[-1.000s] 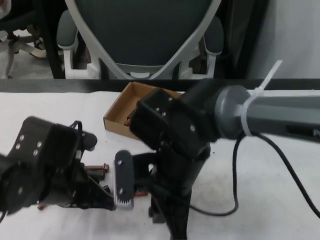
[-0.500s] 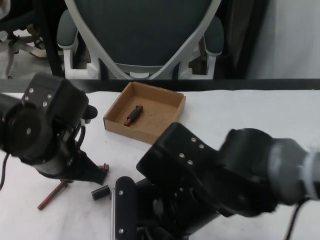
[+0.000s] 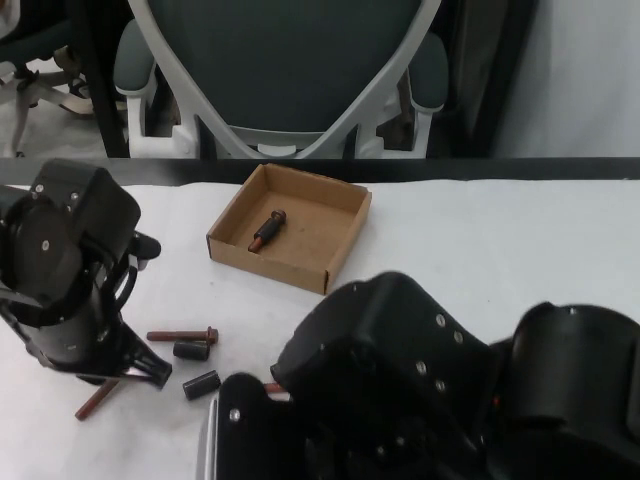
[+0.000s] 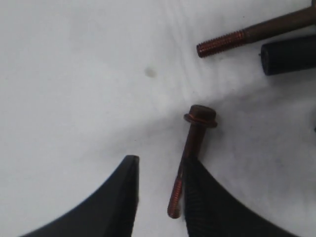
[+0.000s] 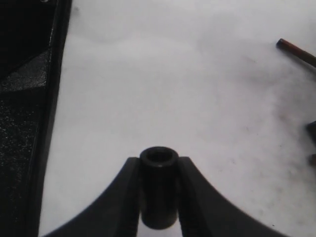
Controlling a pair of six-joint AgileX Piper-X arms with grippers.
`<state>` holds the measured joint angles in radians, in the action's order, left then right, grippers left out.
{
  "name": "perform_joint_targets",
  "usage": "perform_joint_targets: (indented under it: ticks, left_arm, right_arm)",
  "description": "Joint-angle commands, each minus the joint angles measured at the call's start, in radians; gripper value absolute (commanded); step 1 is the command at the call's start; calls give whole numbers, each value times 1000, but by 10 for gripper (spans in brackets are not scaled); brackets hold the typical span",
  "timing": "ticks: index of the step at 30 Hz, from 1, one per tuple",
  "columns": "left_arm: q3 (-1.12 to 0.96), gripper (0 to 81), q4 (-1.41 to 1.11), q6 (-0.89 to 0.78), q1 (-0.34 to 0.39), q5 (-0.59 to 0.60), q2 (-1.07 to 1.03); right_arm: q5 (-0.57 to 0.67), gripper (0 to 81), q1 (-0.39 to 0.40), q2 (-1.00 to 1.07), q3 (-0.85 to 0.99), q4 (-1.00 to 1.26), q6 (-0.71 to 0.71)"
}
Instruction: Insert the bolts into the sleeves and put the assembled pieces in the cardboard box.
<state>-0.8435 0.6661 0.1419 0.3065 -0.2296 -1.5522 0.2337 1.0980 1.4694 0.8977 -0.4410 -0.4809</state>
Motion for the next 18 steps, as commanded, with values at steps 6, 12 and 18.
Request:
perform_joint_targets:
  ticks: [6, 12, 18]
  left_arm:
    - [-23, 291, -7, -4, -6, 90, -46]
    - [-23, 291, -36, 9, -6, 90, -59]
    - [-23, 291, -60, 9, -6, 90, -131]
  right_arm:
    - [11, 2, 17, -15, -36, 16, 10]
    - [11, 2, 17, -15, -59, 20, 10]
    - [11, 2, 18, -15, -63, 20, 16]
